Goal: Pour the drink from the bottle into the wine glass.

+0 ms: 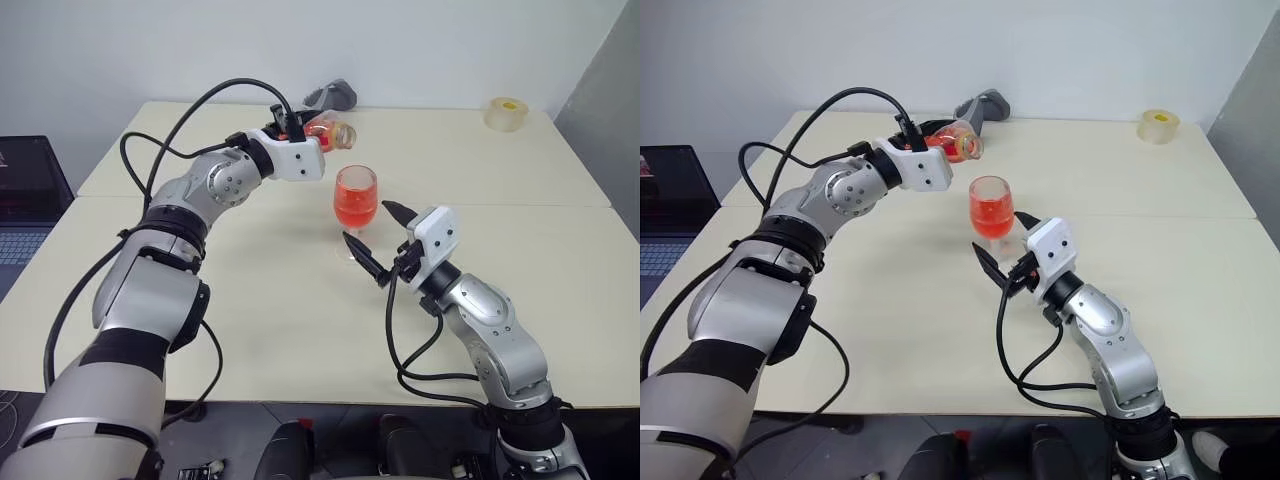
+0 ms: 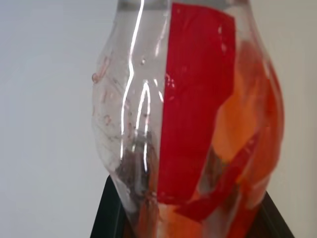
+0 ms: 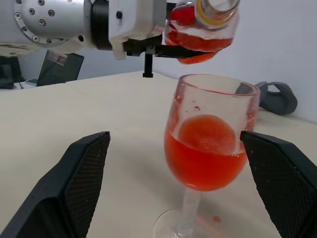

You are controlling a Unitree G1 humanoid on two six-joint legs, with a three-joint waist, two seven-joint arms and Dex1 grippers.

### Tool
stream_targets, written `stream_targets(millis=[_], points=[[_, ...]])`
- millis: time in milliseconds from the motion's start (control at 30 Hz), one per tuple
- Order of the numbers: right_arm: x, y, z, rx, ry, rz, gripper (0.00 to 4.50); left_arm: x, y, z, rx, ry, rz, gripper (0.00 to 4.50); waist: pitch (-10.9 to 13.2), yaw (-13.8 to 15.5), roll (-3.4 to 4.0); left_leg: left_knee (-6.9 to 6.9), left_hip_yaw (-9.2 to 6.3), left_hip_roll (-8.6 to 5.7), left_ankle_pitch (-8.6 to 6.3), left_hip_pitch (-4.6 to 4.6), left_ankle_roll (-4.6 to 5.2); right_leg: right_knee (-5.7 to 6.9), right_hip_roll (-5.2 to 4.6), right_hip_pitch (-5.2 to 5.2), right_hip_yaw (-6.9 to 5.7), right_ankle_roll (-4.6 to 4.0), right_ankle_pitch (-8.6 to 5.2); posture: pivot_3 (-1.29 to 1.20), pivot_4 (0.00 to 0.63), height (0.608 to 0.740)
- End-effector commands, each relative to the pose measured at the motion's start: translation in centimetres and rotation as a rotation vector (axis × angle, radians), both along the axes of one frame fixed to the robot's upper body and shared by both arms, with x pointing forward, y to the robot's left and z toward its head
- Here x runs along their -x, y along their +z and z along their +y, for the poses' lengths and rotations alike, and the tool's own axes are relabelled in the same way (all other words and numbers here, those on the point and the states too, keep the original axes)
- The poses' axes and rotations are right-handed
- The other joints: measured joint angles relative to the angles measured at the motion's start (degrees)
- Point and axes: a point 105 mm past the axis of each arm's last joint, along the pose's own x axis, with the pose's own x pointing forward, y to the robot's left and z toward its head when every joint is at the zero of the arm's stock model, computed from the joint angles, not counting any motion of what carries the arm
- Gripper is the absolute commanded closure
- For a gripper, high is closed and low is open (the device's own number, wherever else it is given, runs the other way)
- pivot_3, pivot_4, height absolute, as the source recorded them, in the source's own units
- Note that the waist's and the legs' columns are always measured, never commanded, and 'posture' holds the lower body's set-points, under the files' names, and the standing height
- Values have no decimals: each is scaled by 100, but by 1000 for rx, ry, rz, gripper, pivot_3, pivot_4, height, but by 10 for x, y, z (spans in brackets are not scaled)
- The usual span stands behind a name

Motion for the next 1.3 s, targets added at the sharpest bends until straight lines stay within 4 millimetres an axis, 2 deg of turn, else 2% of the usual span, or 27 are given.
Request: stream_targets(millis=[33,167,300,400,533,833,1100,1300], points=[[12,14,6,3,72,-67,0,0,23,10,168,6,11,3492,0,0,0,0,0,0,0,0,0,0,0,0,0,0,0,0,150,740],[22,10,11,38,169,-36,0,-6,19,34,338,62,107,3492,0,-8,0,1,-2,2,-2,0,3,0,1,0,-2,0,0,0,150,740],[28,11,12,60,230,-16,0,-10,6,65,562,119,232,3492,0,-17,0,2,-4,4,-2,2,4,3,1,0,-2,0,0,0,150,740],[27,14,12,57,249,5,0,-10,-11,88,698,174,311,3493,0,-16,0,5,-8,4,-2,1,3,4,0,0,-4,-1,0,0,150,740],[27,8,14,89,300,62,0,-3,-51,111,881,230,442,3493,-1,-11,0,9,-10,4,-2,0,3,4,-1,1,-3,-1,0,0,150,740],[25,8,19,164,347,41,0,7,-109,131,1048,363,615,3493,-4,16,-5,33,-31,2,-4,-9,5,4,-4,10,-8,-1,1,0,150,740],[24,9,19,170,350,31,0,6,-123,135,1056,413,648,3493,-8,14,-8,32,-30,3,-4,-8,5,5,-4,10,-8,-1,1,0,150,740],[26,9,19,172,348,29,0,9,-125,136,1063,394,643,1486,-10,11,-8,32,-30,3,-4,-7,5,5,-4,11,-9,-1,1,0,150,740]])
